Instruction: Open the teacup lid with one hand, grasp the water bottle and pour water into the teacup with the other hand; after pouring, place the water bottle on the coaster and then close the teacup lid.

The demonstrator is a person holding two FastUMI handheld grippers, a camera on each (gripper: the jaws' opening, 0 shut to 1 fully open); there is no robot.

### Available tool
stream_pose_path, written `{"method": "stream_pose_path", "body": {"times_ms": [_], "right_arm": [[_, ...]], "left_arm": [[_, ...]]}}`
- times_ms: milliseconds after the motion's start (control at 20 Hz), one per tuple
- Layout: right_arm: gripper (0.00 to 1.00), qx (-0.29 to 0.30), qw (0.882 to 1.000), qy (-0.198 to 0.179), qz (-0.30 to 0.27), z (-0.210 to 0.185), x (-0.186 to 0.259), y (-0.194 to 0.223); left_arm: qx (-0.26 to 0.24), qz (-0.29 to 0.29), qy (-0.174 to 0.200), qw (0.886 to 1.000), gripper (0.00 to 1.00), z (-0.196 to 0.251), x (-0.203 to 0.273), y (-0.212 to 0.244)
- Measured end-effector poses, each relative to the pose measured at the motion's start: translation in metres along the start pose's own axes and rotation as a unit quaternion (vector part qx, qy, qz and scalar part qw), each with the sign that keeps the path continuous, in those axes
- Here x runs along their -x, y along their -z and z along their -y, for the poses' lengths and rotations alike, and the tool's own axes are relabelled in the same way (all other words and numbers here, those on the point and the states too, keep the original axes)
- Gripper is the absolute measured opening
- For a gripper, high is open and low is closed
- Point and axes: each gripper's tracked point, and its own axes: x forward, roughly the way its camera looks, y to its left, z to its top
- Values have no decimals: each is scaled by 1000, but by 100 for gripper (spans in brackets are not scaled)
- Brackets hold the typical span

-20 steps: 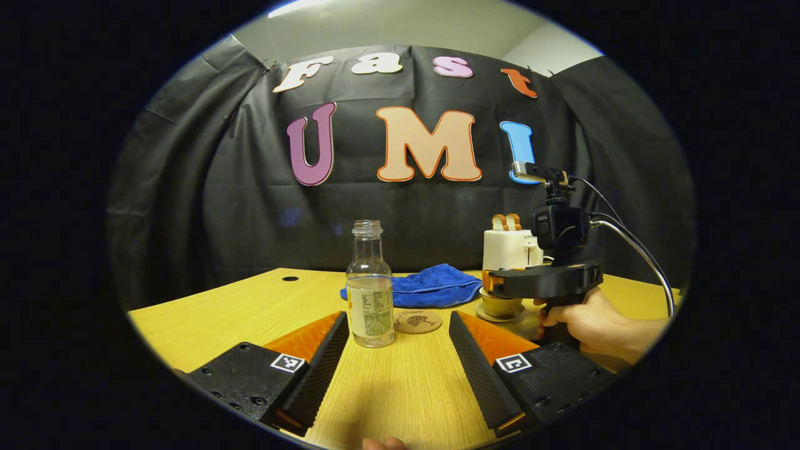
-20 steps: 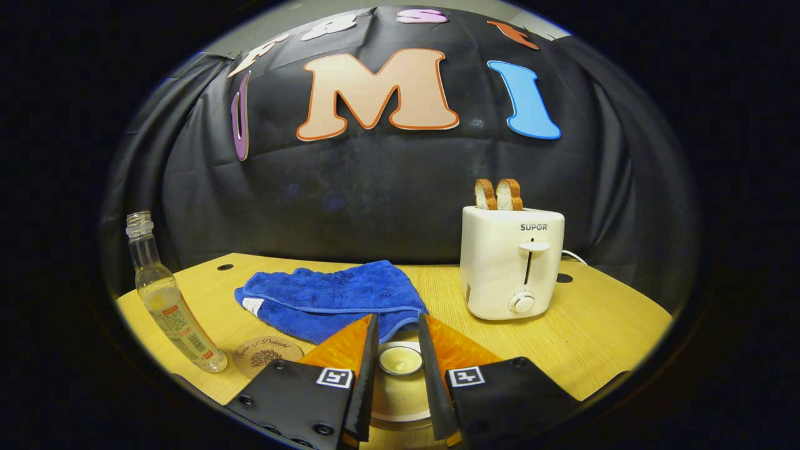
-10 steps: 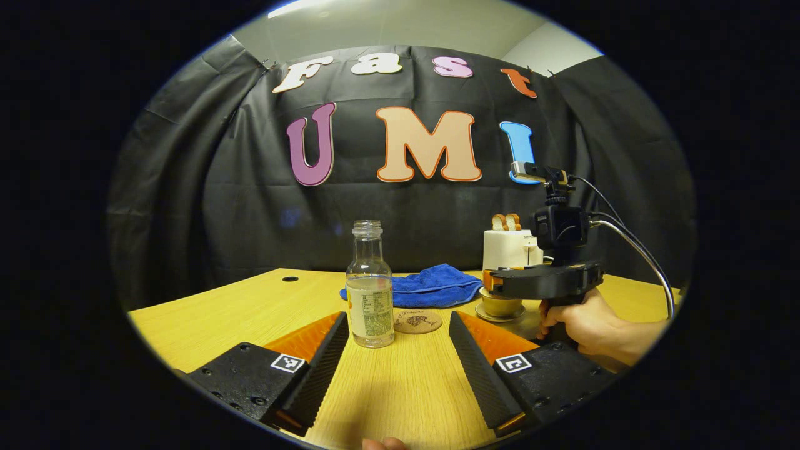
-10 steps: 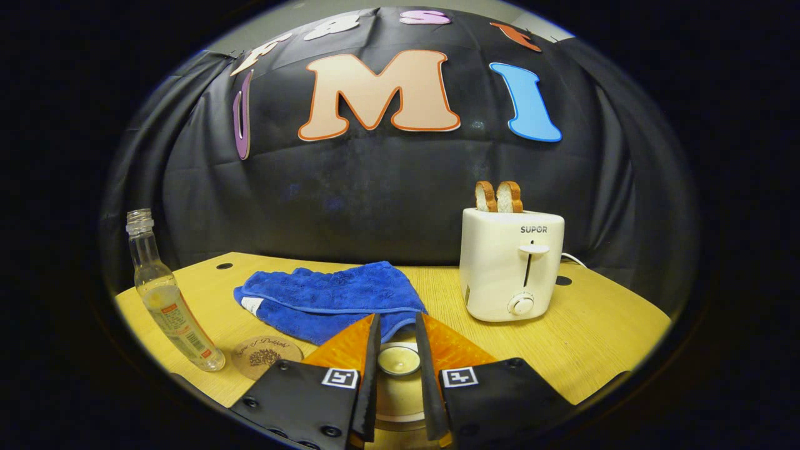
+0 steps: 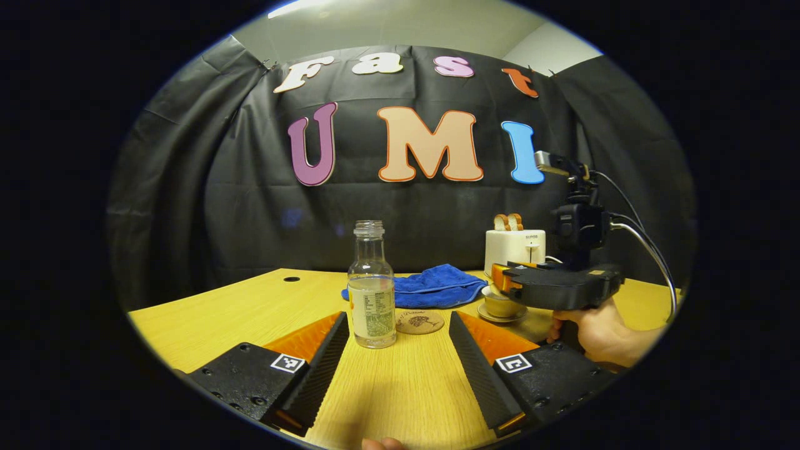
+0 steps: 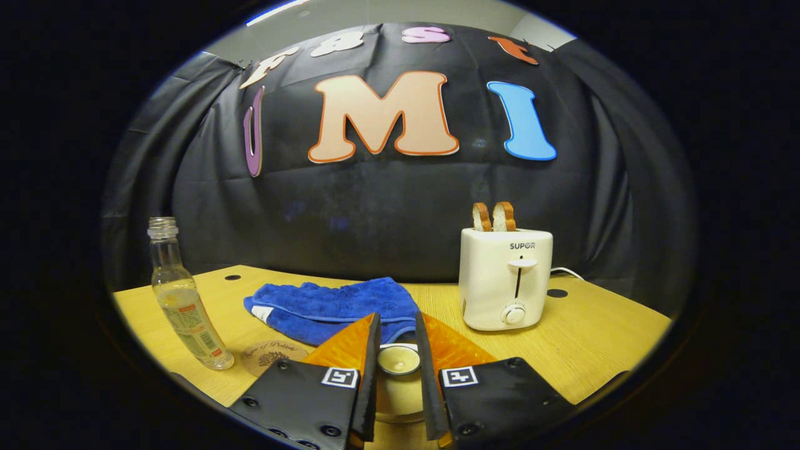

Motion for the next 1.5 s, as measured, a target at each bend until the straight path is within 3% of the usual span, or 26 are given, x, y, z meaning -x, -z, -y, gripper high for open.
{"method": "stream_pose_path", "body": {"times_ms": [200, 450, 600, 1150, 1500], "right_arm": [[34, 0, 1000, -4, 6, 5, 24, -1], [34, -3, 1000, 27, 11, 24, 56, -4], [34, -4, 1000, 13, 13, 22, 75, -4], [34, -3, 1000, 15, 15, 26, 119, -6], [34, -3, 1000, 18, 15, 27, 125, -4]], "left_arm": [[-1, 0, -7, 1000, 95, -6, -7, 0], [-2, -1, -19, 1000, 94, -18, -26, 1], [-2, -2, -28, 1000, 94, -27, -39, 2], [-3, -4, -31, 1000, 94, -44, -92, 2], [-4, -2, -3, 1000, 95, -42, -124, 3]]}}
